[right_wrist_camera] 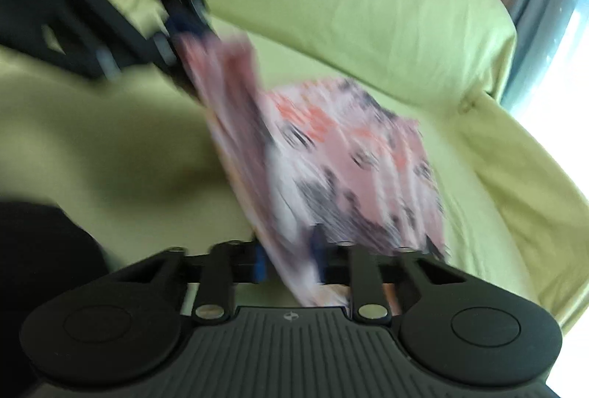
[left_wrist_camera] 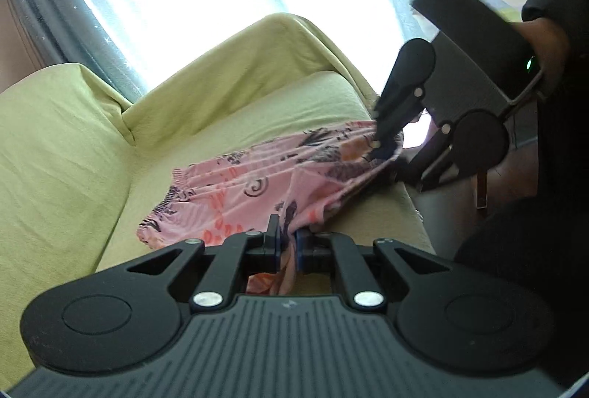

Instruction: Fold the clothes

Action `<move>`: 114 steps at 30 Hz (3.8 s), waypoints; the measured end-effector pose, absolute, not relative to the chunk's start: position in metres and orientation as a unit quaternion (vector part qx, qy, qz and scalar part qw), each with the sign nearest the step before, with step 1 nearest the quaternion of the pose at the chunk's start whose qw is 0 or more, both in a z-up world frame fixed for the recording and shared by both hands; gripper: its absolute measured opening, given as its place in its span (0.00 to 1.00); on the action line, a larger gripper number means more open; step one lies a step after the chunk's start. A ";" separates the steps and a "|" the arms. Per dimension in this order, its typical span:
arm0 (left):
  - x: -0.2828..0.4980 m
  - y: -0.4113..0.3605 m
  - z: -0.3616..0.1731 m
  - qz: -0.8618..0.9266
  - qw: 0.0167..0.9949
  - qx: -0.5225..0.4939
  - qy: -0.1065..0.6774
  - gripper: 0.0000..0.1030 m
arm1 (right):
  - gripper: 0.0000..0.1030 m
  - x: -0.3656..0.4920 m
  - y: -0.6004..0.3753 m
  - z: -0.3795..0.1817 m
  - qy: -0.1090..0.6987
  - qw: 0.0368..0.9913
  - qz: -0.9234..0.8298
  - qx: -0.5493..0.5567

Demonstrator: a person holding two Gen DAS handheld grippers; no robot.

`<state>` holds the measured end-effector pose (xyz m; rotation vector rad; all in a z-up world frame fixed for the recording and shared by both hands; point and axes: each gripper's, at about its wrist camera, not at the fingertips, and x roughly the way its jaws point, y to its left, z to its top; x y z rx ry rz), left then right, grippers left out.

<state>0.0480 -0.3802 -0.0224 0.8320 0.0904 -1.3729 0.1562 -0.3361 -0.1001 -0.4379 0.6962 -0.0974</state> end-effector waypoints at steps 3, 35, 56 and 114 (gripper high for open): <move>0.053 -0.380 -0.020 -0.615 0.697 0.366 0.045 0.04 | 0.01 0.147 -0.357 -0.113 0.358 0.891 -0.059 -0.272; 0.115 -0.281 0.004 -0.565 0.773 0.223 0.180 0.02 | 0.00 0.127 -0.335 -0.051 0.423 0.835 0.039 -0.349; 0.273 -0.344 -0.073 -0.503 0.776 0.047 0.378 0.03 | 0.37 0.200 -0.588 -0.128 0.297 0.897 -0.053 0.322; 0.358 -0.327 -0.061 -0.384 0.816 -0.109 0.419 0.13 | 0.13 0.223 -0.622 -0.155 0.163 0.894 -0.187 0.373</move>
